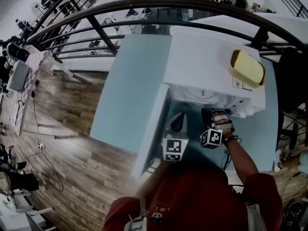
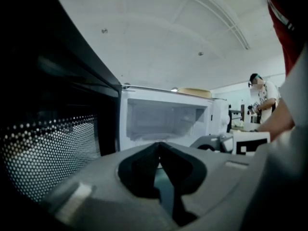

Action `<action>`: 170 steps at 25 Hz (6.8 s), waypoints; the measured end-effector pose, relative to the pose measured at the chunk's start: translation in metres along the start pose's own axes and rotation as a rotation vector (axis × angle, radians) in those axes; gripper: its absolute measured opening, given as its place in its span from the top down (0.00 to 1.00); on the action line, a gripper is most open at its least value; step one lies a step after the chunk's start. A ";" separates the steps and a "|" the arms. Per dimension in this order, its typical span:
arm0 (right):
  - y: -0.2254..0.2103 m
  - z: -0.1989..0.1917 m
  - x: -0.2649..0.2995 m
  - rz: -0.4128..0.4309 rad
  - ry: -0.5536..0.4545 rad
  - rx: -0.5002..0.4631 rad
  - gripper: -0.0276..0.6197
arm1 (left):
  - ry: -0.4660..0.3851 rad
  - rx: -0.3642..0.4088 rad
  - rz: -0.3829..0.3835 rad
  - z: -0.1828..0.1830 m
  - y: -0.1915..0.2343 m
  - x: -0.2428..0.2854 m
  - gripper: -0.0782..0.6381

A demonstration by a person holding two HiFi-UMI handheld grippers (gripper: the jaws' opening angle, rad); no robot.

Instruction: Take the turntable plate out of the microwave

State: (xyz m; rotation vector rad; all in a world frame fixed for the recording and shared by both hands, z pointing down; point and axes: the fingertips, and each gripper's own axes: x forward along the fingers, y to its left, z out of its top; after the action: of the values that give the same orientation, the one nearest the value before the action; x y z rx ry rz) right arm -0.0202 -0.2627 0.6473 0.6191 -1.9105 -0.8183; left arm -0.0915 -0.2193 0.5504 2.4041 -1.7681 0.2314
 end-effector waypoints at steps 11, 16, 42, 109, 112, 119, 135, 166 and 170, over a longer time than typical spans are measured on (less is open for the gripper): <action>0.020 0.007 -0.028 -0.013 0.008 0.050 0.92 | 0.002 -0.006 -0.003 -0.003 0.001 -0.003 0.89; 0.025 0.012 -0.039 -0.017 0.001 0.051 0.91 | 0.008 -0.011 -0.003 -0.003 0.001 -0.005 0.89; 0.013 0.006 -0.065 -0.053 -0.061 0.377 0.67 | 0.038 -0.010 0.003 -0.014 0.002 0.000 0.89; -0.052 -0.078 -0.104 -0.306 -0.190 1.199 0.96 | 0.135 -0.935 -0.256 -0.073 -0.037 0.084 0.38; -0.052 -0.082 -0.100 -0.300 -0.186 1.204 0.96 | 0.129 -1.000 -0.271 -0.073 -0.039 0.095 0.39; -0.050 -0.091 -0.086 -0.284 -0.187 1.212 0.96 | 0.122 -1.153 -0.293 -0.076 -0.046 0.120 0.39; -0.051 -0.097 -0.071 -0.244 -0.178 1.207 0.96 | 0.082 -1.417 -0.335 -0.081 -0.054 0.152 0.61; -0.050 -0.086 -0.101 -0.273 -0.210 1.185 0.96 | 0.074 -1.430 -0.397 -0.081 -0.068 0.098 0.86; -0.050 -0.080 -0.112 -0.285 -0.218 1.175 0.96 | 0.091 -1.392 -0.407 -0.081 -0.073 0.084 0.86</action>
State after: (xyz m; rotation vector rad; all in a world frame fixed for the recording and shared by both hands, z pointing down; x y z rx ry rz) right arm 0.1048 -0.2385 0.5741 1.5619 -2.4394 0.1995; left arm 0.0002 -0.2594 0.6454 1.5230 -0.7810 -0.6893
